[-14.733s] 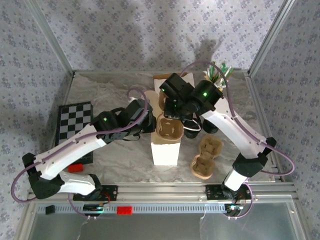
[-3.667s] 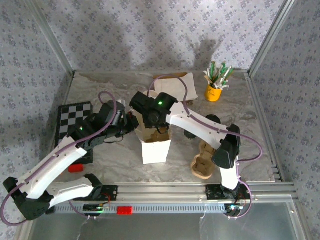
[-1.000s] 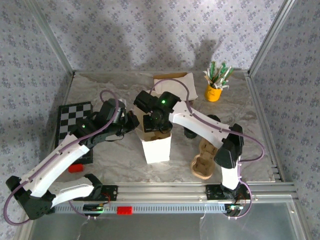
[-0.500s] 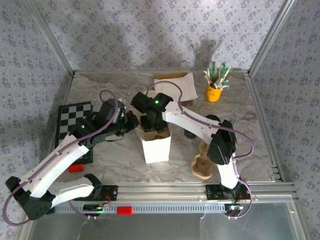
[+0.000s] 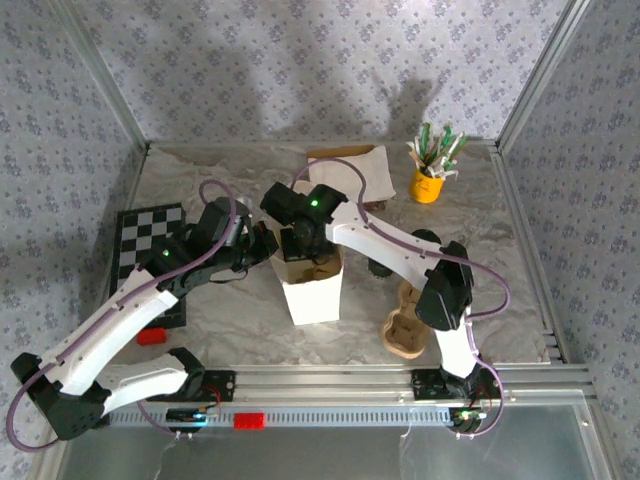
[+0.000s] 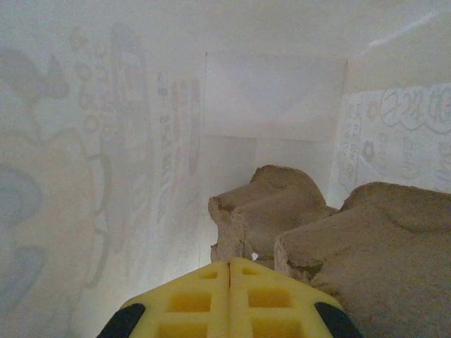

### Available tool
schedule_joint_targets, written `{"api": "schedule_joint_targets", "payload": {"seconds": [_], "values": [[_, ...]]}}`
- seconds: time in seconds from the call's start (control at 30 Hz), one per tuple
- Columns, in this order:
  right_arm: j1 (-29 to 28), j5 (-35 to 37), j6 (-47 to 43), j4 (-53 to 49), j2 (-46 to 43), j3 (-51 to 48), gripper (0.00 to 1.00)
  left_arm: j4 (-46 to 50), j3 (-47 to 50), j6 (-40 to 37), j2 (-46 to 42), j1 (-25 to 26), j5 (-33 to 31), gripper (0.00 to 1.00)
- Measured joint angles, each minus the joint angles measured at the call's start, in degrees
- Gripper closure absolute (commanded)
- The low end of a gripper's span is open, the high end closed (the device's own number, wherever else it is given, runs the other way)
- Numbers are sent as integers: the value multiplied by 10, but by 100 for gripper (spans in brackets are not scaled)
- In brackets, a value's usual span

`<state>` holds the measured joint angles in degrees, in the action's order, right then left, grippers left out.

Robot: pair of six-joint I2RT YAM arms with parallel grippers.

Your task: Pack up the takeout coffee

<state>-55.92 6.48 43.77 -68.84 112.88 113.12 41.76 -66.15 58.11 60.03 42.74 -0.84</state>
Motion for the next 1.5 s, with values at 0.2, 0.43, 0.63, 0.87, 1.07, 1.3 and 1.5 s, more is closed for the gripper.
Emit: {"api": "schedule_joint_targets", "payload": {"seconds": [0.2,0.43,0.63,0.87,1.07,1.3,1.5], "values": [[-4,40,20,-45,-4,39,100,0,0,0,0,0,0,100],[-19,102,33,-103,-5,99,100,0,0,0,0,0,0,100],[-35,136,33,-140,-5,141,100,0,0,0,1,0,-1,100],[-50,154,-10,-150,-7,178,100,0,0,0,1,0,-1,100],[-52,151,-73,-149,-18,177,100,0,0,-2,2,0,0,100],[-27,63,-90,-114,-63,102,72,1,-9,-10,10,0,0,100],[-3,-17,-102,-103,-40,73,45,2,-9,-11,12,0,0,100]]}}
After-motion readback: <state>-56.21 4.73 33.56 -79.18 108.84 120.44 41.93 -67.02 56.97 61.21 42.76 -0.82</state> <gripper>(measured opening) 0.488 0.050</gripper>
